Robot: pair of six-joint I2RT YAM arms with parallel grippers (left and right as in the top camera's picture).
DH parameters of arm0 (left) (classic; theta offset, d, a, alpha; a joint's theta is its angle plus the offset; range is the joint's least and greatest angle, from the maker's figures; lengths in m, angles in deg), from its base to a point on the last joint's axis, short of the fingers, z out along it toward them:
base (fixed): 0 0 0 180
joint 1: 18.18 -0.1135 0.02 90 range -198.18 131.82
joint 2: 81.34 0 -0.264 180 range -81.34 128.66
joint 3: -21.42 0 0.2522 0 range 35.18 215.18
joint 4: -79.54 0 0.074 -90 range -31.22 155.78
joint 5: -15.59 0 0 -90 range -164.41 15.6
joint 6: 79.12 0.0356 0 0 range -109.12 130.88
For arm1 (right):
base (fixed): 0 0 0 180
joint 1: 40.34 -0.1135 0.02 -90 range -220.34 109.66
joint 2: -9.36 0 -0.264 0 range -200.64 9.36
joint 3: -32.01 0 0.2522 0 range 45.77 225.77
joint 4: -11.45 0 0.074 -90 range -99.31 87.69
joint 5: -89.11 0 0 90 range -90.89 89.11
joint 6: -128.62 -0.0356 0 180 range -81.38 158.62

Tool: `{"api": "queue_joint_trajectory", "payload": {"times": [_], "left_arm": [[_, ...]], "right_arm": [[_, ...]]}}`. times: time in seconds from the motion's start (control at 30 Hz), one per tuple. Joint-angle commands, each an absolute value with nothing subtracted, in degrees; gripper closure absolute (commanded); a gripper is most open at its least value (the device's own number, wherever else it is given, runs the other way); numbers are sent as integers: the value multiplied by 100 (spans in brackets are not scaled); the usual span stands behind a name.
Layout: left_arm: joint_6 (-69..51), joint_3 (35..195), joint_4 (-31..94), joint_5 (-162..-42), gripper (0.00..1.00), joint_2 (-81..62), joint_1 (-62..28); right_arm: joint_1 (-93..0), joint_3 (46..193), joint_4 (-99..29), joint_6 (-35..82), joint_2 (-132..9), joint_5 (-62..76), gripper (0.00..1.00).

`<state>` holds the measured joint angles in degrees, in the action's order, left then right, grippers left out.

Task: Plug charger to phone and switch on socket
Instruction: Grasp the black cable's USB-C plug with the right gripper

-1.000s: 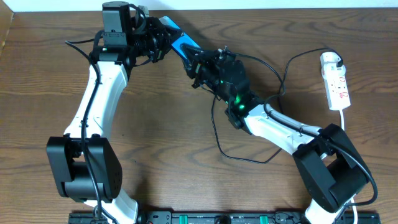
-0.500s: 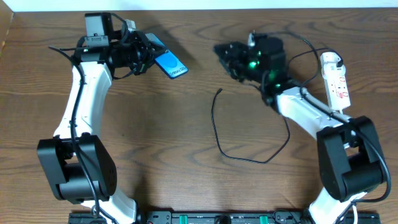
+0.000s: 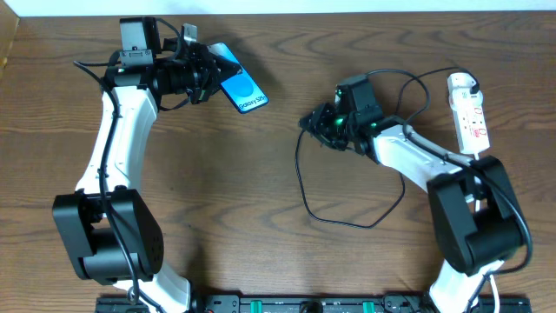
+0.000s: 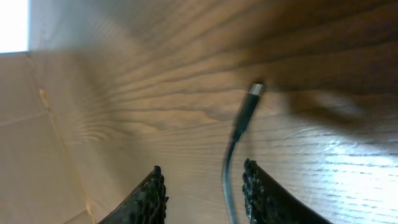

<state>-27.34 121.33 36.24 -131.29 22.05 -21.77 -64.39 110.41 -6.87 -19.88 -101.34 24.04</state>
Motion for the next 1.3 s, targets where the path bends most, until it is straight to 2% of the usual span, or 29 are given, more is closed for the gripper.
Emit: {"api": "queue_joint_trajectory", "payload": {"times": [0.0,0.27,0.5,0.7,0.73,0.83,0.93,1.0,1.13,1.27], "left_arm": [[-2775,12240,3664,-13291,93,2098,-2182],[-2773,12240,3626,-13288,93,2098,-2180],[-2773,12240,3622,-13288,93,2098,-2180],[-2773,12240,3624,-13286,93,2098,-2182],[-2773,12240,3624,-13288,93,2098,-2182],[-2771,12240,3622,-13291,93,2098,-2182],[-2594,12240,3661,-13658,93,2098,-2182],[-2233,12240,4048,-14482,93,2098,-2182],[-2268,12240,4833,-15155,93,2098,-2182],[-2939,12240,5729,-15533,93,2098,-2204]], "right_arm": [[-6555,11048,-659,-2010,-10451,2474,63],[-6575,11048,-241,-2364,-10790,2428,65],[-6577,11048,327,-2718,-11279,2771,76],[-6450,11048,329,-2578,-11303,2778,90],[-6385,11048,331,-2410,-11303,2826,98],[-6192,11050,600,-1737,-11303,3368,99],[-5908,11061,1212,-1289,-11214,4701,99],[-5729,11061,1179,-847,-10862,5838,99],[-5746,11061,1252,-639,-10403,6791,99],[-5790,11061,1551,-585,-9797,7368,99]]}}
